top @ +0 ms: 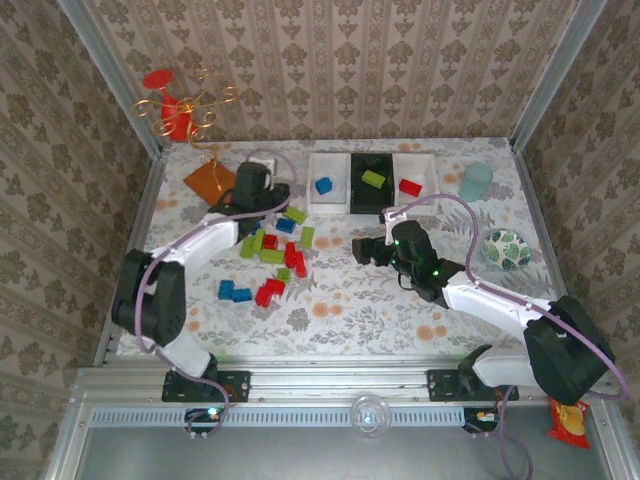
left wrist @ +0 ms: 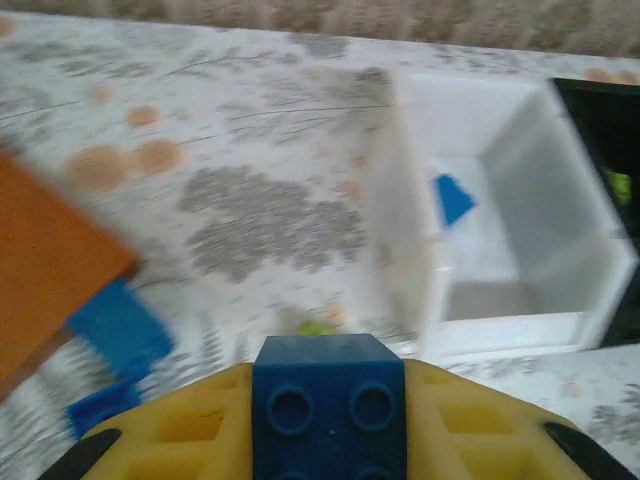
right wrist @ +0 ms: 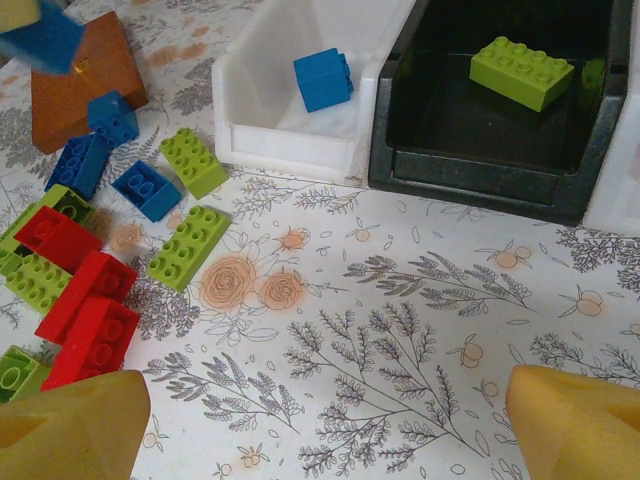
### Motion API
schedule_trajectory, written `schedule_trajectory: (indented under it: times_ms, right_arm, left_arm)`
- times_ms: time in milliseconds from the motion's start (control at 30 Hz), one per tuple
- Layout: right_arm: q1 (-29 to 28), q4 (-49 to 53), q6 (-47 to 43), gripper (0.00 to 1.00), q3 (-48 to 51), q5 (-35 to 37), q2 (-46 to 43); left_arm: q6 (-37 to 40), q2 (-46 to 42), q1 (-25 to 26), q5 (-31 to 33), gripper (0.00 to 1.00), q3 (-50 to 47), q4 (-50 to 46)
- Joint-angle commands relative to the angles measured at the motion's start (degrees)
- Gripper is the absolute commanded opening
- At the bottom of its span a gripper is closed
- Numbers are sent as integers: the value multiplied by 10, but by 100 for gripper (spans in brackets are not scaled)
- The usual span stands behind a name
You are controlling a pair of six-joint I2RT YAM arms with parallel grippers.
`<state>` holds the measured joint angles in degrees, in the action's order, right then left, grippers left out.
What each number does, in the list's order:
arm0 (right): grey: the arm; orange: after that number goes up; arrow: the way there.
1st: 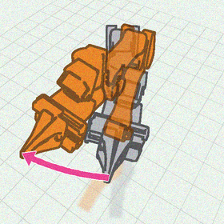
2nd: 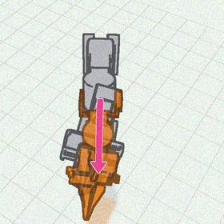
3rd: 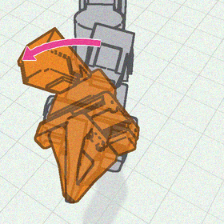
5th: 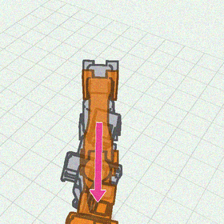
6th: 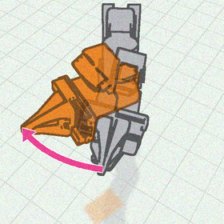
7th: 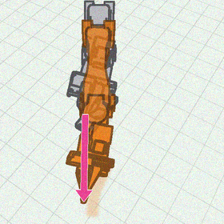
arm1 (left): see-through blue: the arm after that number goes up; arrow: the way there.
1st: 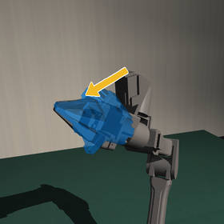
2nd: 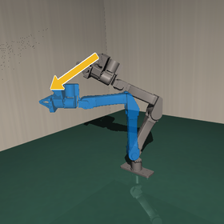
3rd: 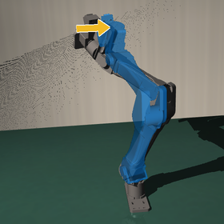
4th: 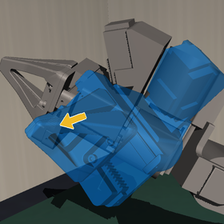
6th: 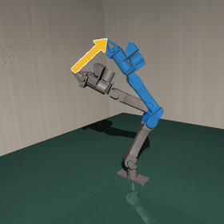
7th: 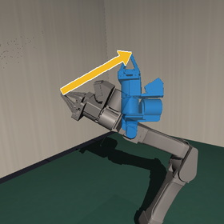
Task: Sort the legos into containers by color
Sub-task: Place the lego in the container, then pick up the lego from the middle-left of the table.
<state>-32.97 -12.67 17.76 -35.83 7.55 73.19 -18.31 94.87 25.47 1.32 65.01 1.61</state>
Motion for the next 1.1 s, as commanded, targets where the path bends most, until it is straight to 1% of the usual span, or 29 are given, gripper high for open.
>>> schedule_trajectory:
  times_ms: [0,167,400,533,633,700,767,833,967,1033,1067]
  right_arm:
    - [-5,0,-5,93,-14,12,-1]
    - [-5,0,-7,93,-14,16,-2]
    - [-4,2,-11,93,-12,26,-5]
    - [-5,1,-12,93,-13,27,-1]
    - [-5,3,-13,93,-13,27,0]
    - [-5,3,-14,93,-13,27,1]
    - [-5,3,-14,93,-13,27,0]
    - [-5,5,-14,93,-15,26,-1]
    - [-6,6,-15,93,-14,21,-9]
    - [-9,3,-15,93,-14,14,-10]
    - [-13,2,-17,93,-16,9,-9]
  left_arm:
    - [22,55,35,8,30,66,8]
    - [30,168,55,-8,32,190,-16]
    - [25,311,60,-46,35,373,-68]
    - [32,366,60,-68,43,474,-119]
    - [46,367,59,-64,54,499,-149]
    - [53,341,57,-56,63,473,-150]
    - [51,295,55,-50,67,415,-140]
    - [52,237,51,-47,68,333,-119]
    - [56,78,39,-13,72,108,-49]
    - [44,10,24,-1,72,18,-45]
    - [37,-24,15,-5,72,-23,-50]
